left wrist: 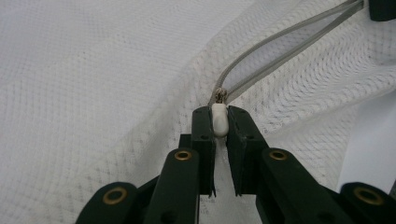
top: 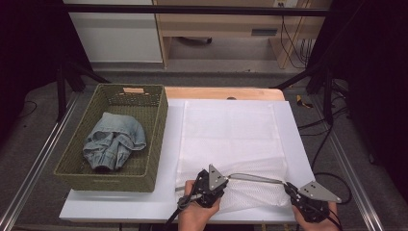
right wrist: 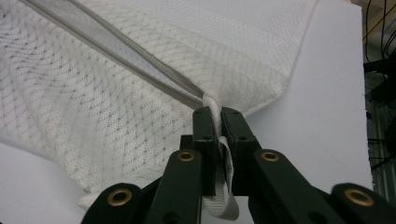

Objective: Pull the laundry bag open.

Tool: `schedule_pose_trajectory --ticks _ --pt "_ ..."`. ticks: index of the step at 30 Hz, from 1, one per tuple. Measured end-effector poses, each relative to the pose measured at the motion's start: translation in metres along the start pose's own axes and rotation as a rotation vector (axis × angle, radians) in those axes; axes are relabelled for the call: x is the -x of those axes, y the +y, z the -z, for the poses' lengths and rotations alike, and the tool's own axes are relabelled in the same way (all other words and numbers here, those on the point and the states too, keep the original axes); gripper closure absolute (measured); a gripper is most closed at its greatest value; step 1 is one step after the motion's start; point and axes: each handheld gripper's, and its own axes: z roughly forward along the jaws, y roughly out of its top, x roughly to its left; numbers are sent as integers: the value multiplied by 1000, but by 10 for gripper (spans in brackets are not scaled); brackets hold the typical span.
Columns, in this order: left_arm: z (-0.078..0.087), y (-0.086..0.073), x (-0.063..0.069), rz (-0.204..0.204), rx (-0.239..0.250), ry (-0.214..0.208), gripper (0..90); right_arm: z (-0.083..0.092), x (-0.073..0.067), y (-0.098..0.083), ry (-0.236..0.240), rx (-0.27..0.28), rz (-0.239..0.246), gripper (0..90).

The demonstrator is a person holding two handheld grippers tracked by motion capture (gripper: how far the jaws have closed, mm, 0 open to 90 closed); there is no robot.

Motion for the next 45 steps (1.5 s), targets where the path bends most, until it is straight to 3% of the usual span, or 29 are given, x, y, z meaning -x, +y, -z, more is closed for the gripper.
schedule_pose_trajectory --ticks 10,14,22,45 --pt "3 4 -9 -56 -43 -51 817 1 0 0 16 3 -1 852" --pt "6 2 -11 -54 -44 -68 817 0 -1 0 18 1 10 852" --pt "11 -3 -12 -52 -43 -26 818 1 -3 1 15 -5 15 853" --pt "26 -11 -23 -36 -47 10 818 -1 -4 0 21 -27 18 852"
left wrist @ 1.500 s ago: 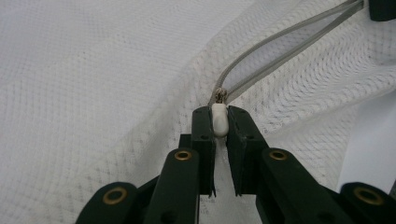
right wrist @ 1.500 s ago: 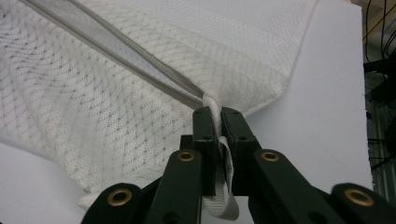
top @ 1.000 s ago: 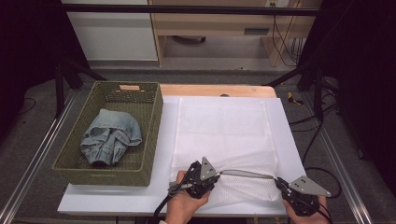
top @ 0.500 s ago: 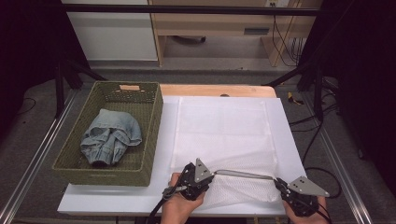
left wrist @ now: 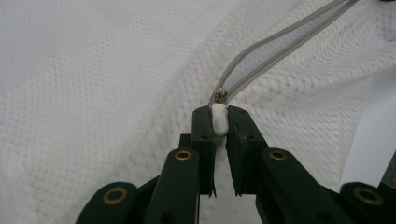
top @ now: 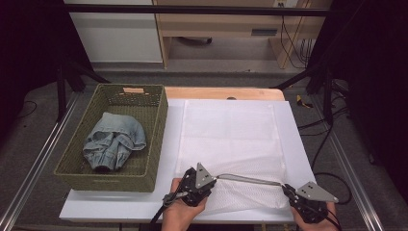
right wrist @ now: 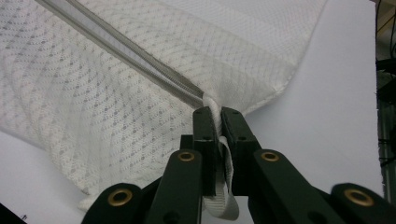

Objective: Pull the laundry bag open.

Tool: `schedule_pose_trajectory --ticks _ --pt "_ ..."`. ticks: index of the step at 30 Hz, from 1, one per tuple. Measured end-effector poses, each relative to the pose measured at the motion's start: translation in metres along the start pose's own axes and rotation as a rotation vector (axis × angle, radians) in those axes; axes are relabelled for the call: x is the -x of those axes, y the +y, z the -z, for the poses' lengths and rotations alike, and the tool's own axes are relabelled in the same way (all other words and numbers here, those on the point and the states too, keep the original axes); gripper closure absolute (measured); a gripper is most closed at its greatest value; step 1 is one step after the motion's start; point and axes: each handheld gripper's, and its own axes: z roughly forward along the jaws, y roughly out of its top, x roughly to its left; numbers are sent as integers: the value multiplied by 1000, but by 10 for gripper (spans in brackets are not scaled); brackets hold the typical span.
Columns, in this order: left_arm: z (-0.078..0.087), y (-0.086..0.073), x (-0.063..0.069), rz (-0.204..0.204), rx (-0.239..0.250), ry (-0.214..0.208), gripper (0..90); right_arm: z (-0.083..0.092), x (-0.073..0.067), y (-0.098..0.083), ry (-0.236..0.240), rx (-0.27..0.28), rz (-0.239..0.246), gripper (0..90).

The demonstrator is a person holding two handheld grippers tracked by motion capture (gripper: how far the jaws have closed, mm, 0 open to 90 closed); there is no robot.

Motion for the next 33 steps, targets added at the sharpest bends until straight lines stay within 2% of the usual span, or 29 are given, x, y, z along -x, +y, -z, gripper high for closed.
schedule_pose_trajectory --ticks 8,33 --pt "4 -5 -5 22 13 8 817 0 0 0 0 -1 0 852" --pt "15 -19 -19 37 3 40 817 0 2 -1 -8 -11 -1 852"
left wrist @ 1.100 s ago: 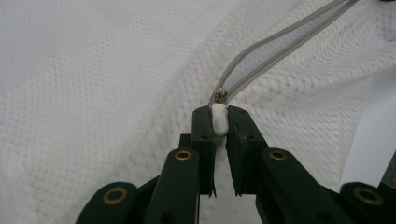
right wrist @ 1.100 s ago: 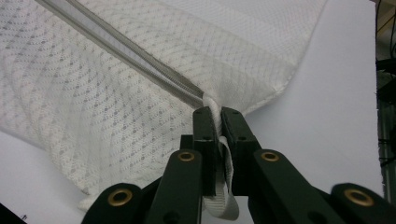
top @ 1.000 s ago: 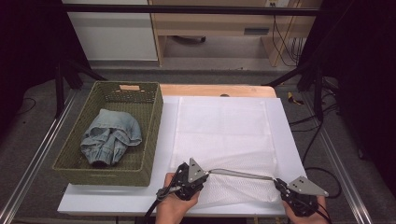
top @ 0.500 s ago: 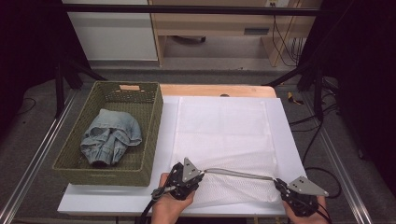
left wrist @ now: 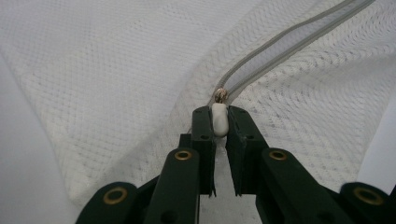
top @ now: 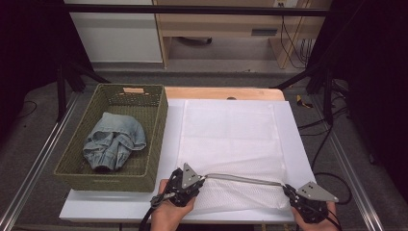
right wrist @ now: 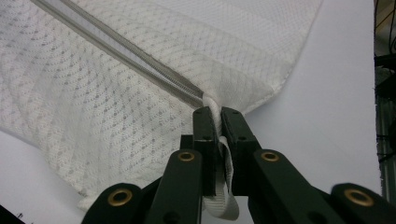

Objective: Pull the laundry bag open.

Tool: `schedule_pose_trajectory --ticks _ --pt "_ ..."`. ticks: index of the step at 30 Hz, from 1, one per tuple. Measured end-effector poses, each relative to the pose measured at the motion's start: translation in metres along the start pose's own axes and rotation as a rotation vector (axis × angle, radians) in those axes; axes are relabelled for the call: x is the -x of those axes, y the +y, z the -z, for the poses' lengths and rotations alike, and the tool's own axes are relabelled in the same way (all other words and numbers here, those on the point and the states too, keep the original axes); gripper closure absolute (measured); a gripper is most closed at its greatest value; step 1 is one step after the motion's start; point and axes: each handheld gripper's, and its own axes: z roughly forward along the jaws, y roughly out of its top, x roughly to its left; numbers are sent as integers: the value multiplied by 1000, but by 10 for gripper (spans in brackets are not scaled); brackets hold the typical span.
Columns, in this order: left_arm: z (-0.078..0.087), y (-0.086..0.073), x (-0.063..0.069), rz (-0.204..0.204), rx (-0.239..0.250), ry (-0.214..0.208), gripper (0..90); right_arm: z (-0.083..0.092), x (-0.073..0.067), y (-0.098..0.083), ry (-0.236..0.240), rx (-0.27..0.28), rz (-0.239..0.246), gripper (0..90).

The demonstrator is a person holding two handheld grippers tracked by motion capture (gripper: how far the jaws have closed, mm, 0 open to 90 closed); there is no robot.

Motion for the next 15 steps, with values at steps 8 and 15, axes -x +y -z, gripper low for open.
schedule_pose_trajectory --ticks 8,15 --pt "4 -5 -5 15 0 9 817 0 0 0 0 -3 -5 853" --pt "5 -9 -6 25 1 11 817 0 0 0 -1 -5 -5 852"
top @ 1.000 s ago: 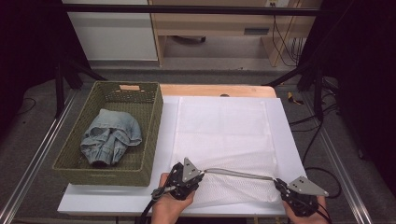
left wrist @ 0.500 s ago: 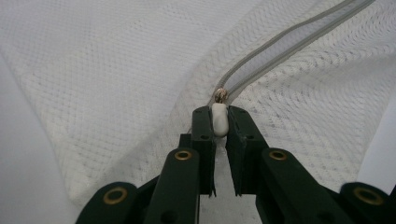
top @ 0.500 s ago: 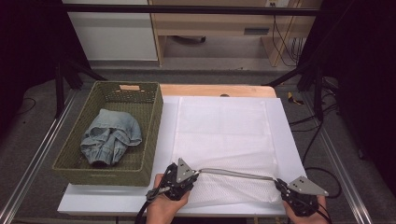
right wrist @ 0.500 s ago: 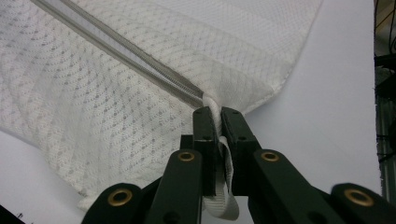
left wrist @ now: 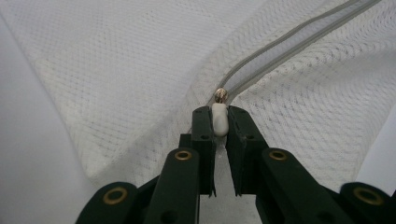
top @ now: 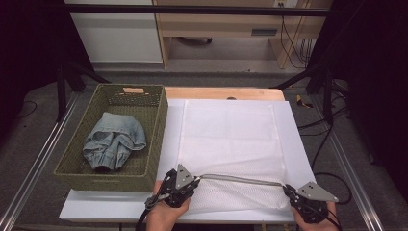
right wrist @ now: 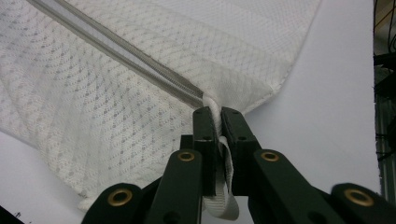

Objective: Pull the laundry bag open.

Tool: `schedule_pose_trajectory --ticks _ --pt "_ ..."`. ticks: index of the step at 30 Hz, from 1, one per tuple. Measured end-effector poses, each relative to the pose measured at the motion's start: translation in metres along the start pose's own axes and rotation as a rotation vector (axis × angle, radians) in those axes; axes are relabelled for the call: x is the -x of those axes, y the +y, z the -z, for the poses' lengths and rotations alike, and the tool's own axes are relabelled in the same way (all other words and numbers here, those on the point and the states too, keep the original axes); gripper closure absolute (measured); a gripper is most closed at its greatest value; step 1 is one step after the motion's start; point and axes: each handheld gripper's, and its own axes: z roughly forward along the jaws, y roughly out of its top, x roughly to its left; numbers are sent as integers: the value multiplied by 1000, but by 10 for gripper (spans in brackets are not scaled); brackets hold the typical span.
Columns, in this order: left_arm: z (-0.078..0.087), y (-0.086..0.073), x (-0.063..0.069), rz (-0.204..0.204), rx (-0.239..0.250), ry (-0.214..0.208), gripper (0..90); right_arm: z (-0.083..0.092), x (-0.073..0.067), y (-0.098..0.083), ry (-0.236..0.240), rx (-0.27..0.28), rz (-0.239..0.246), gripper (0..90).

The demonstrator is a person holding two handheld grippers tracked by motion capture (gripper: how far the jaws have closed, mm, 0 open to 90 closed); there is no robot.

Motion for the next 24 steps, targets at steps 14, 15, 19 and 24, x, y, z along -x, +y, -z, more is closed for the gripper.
schedule_pose_trajectory --ticks 14,15,19,24 --pt "4 -9 -6 14 -4 10 817 0 1 0 0 0 -6 853" --pt "4 -10 -7 19 -1 9 817 0 0 0 -2 -3 -5 853" --pt "8 -12 -9 24 -4 15 817 0 1 -1 -3 -3 -3 852" --pt "10 -15 -11 30 0 16 818 -1 1 -1 -4 -5 -3 852"
